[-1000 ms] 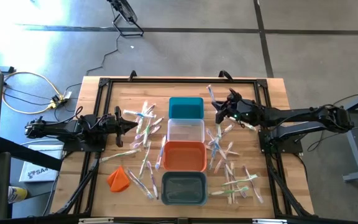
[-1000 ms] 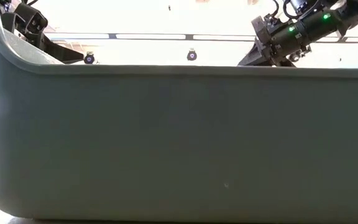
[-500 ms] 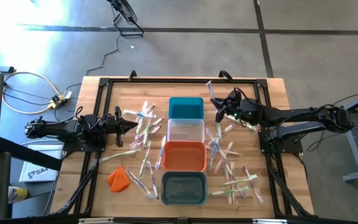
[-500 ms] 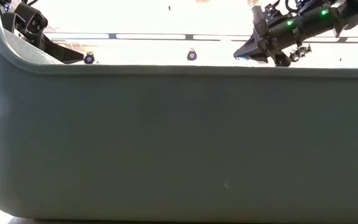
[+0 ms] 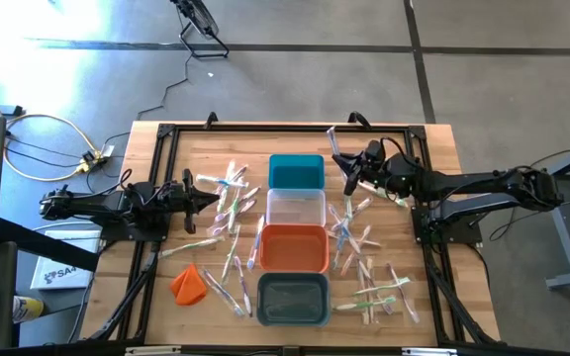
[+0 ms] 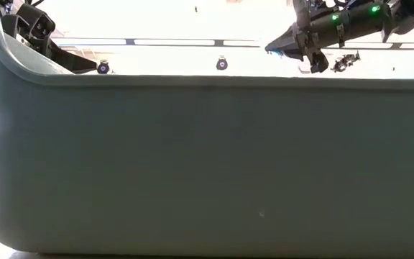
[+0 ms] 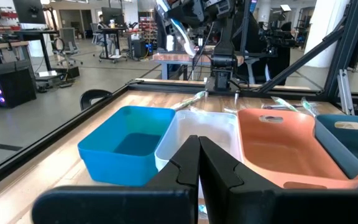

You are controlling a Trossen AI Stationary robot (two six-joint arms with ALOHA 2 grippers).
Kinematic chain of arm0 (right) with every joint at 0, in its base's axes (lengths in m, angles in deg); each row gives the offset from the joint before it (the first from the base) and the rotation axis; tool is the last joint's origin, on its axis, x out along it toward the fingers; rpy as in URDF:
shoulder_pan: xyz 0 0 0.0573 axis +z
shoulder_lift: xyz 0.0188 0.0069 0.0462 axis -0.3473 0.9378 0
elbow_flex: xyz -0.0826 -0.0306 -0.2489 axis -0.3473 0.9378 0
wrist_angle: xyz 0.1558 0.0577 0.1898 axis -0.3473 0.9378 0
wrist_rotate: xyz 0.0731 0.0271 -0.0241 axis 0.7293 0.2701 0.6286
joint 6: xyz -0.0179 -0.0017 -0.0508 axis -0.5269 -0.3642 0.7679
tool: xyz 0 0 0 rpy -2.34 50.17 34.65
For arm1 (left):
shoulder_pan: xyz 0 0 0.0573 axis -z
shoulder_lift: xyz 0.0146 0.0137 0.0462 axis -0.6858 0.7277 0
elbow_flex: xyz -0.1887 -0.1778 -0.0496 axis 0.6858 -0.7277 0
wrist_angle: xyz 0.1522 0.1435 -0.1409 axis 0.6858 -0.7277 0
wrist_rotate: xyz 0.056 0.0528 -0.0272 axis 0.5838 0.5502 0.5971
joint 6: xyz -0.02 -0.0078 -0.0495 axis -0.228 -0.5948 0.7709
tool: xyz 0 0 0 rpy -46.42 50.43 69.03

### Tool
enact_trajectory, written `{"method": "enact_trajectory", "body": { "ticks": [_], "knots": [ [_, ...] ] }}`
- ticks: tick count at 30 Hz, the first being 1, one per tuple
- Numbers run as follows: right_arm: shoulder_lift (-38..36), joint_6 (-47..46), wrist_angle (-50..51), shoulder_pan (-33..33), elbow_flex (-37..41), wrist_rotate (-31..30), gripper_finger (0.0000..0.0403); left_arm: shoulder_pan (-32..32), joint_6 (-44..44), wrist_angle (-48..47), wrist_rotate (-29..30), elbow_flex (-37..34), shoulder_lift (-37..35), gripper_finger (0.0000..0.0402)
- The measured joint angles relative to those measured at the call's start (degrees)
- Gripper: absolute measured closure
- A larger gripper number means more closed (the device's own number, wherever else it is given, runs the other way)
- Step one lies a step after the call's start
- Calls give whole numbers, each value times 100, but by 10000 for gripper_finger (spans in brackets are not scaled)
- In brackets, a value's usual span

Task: Pick & Place Toothbrushes
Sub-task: Put the blue toothbrush into the blue bin

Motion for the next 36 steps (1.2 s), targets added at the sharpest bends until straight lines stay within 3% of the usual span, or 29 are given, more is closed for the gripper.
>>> {"method": "enact_trajectory", "body": {
  "ticks": [16, 36],
  "knots": [
    [98, 414, -743, 164, -2, 292, 385, 1, 0, 0, 0, 0, 1, 401],
    [1144, 715, -2347, 455, -4, 234, 385, 1, -9, 0, 0, 0, -2, 401]
  ]
}}
